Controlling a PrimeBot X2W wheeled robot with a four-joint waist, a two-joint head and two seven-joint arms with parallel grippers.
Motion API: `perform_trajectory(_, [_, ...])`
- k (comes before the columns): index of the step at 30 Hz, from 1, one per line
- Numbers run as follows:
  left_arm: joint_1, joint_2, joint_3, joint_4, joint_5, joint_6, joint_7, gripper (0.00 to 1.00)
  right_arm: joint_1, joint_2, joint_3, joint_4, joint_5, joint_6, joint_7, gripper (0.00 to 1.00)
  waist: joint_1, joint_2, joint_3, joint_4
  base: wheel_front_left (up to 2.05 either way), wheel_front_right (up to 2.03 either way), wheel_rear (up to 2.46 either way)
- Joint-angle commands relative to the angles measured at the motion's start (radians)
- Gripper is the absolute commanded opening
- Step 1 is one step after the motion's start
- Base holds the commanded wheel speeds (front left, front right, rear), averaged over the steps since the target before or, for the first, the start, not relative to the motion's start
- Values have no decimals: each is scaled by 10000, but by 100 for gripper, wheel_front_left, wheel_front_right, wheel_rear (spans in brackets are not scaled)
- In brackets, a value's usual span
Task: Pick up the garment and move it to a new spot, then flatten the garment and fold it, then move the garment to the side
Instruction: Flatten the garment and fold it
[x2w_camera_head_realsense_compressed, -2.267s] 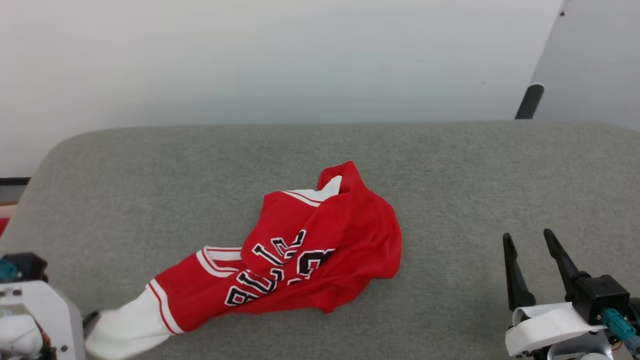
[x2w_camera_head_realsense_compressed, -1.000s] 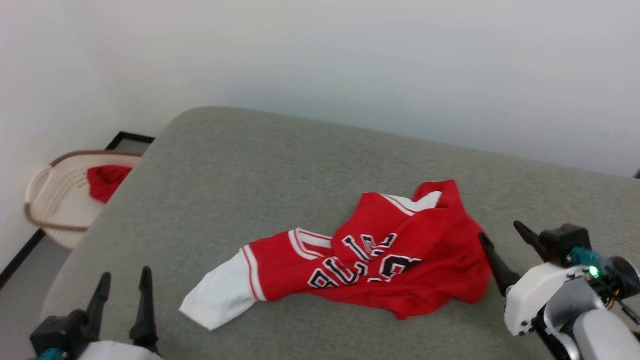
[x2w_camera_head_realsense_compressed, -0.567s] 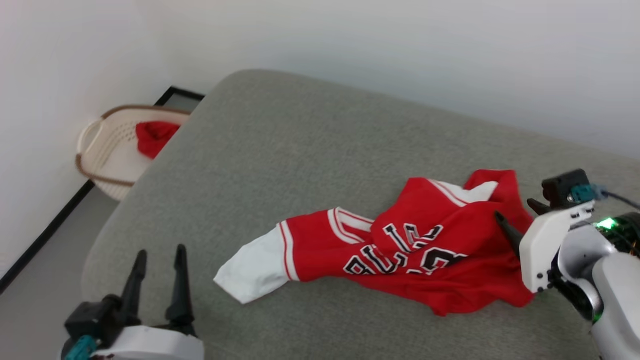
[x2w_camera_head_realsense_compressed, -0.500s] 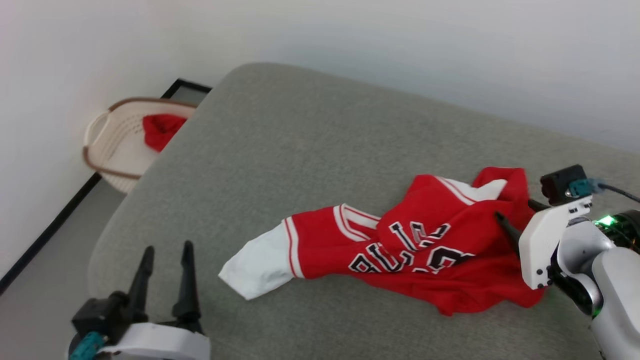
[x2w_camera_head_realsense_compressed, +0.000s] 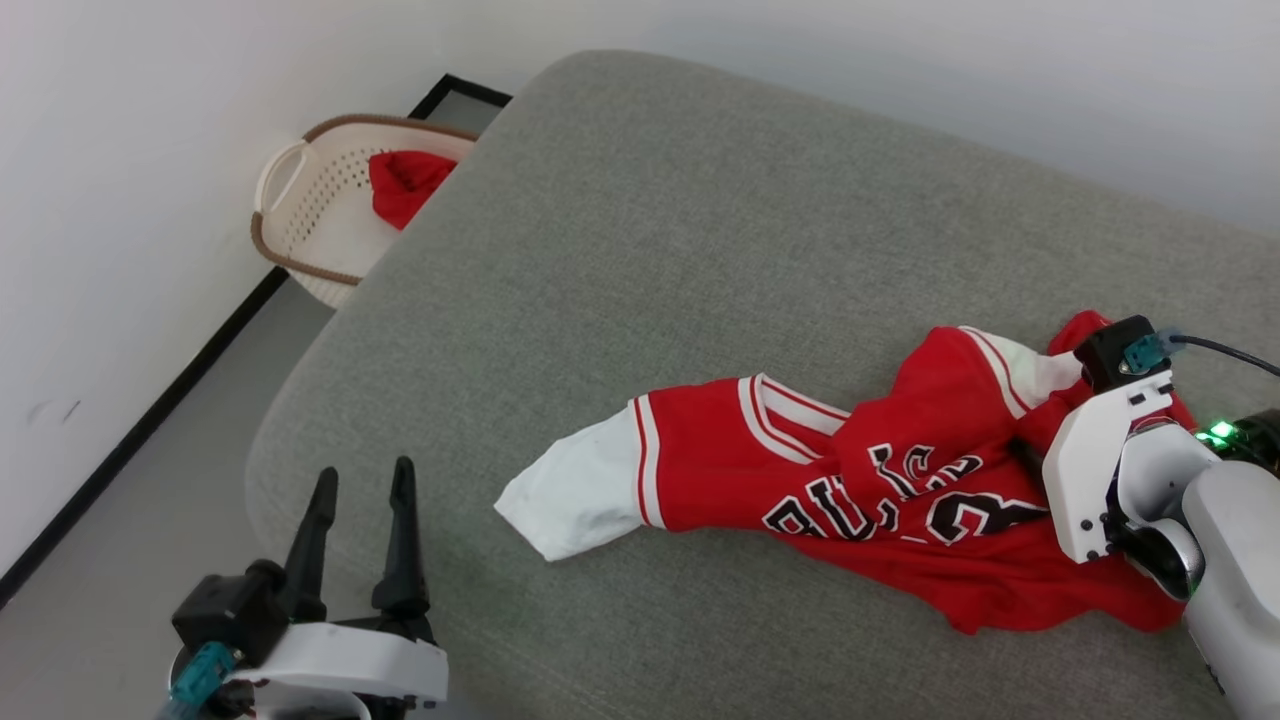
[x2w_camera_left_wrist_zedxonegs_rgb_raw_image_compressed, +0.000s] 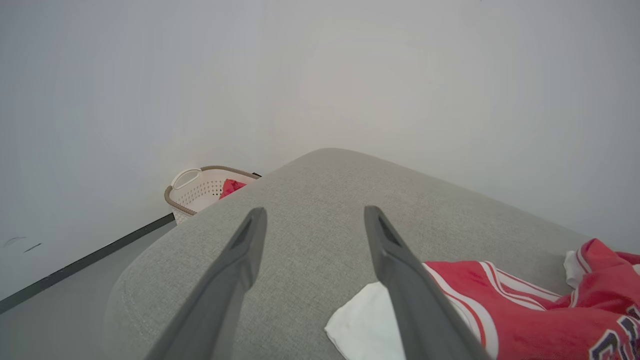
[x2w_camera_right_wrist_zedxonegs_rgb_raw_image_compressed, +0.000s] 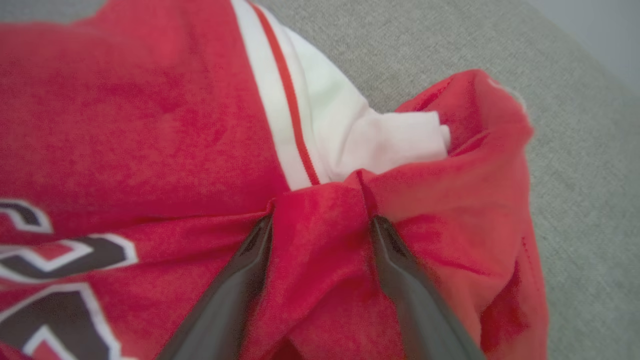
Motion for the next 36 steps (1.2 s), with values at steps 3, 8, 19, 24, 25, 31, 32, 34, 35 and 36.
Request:
perform_trajectory(3, [-35,-106,170,57,155,-137,-41,100,-336,-28,262,395,3,-4,-218,0,0,0,173,113,0,0,0])
perform_trajectory(8, [-91,-196,354,206,286,-305,-42,100,-703,-34,379,692,272,-6,-524,0,0,0,83,72,0,0,0])
perform_trajectory(19, [5,-217,973,234,596,-487,-42,100,-757,-287,350,-149,512,-6,-1206,0,0,0,-348,-1135,0,0,0])
perform_trajectory(24, [57,-101,1190,184,745,-566,-19,100,-270,-405,61,-812,623,-6,-1458,0,0,0,-518,-1919,0,0,0])
perform_trajectory(25, [60,-85,1207,179,752,-570,-19,100,-132,-429,-39,-941,637,-6,-1494,0,0,0,-542,-2053,0,0,0])
perform_trajectory(31, [135,19,1430,110,819,-608,-19,100,960,-399,-687,-1812,606,-6,-1595,0,0,0,-674,-2936,0,0,0])
perform_trajectory(32, [153,50,1451,101,839,-614,-19,100,1209,-355,-805,-1965,597,-6,-1595,0,0,0,-694,-3066,0,0,0])
perform_trajectory(34, [191,98,1508,89,855,-624,-19,100,1687,-266,-1064,-2291,552,-6,-1564,0,0,0,-718,-3305,0,0,0])
perform_trajectory(35, [199,116,1530,91,866,-628,-19,100,1962,-233,-1234,-2454,522,-6,-1534,0,0,0,-724,-3410,0,0,0])
perform_trajectory(36, [190,132,1530,84,885,-629,-19,100,2241,-202,-1393,-2590,493,-6,-1497,0,0,0,-725,-3506,0,0,0])
